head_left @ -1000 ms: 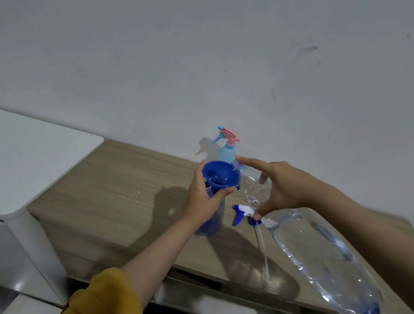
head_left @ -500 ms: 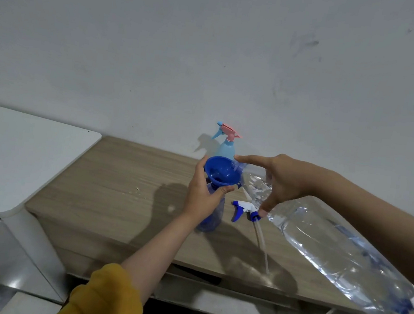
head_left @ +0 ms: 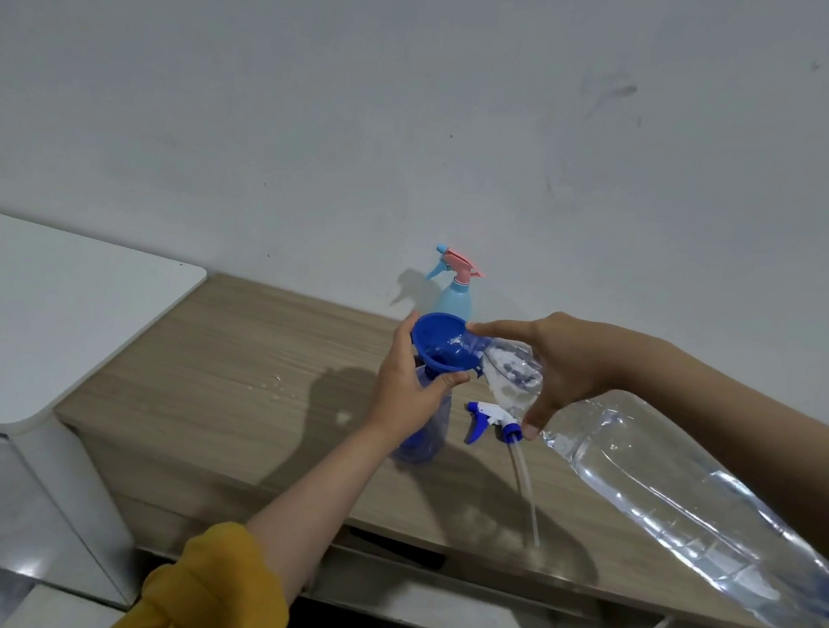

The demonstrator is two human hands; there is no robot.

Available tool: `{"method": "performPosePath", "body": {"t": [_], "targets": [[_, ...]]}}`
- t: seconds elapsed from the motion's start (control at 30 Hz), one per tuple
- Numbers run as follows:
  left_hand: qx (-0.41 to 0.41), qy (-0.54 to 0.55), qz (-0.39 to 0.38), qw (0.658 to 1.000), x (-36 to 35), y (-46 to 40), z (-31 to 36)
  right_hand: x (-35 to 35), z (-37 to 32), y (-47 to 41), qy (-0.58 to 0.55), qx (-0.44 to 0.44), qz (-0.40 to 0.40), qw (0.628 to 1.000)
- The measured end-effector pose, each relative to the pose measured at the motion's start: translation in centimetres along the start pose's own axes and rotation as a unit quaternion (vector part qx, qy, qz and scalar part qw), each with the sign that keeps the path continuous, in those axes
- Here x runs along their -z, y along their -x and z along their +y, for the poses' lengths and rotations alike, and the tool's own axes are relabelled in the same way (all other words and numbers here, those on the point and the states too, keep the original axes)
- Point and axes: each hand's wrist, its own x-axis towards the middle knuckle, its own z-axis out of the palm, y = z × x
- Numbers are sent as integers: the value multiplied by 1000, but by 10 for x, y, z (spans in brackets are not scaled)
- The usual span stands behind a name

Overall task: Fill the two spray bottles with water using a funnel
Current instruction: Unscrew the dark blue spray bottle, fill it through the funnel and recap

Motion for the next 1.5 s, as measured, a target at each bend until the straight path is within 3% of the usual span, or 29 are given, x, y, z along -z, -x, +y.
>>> {"method": "performPosePath", "body": {"t": [0.4,1.07,1.5], "targets": [[-8,-17,5,1000,-1,-1,1,-6,6,10,-18,-6,33,999],[5,-24,12,1000,-2,-3,-3,-16,18,5,0,0,9,1000],[8,-79,22,997,-6,0,0,-49,49,15,-134,25,212,968]]}}
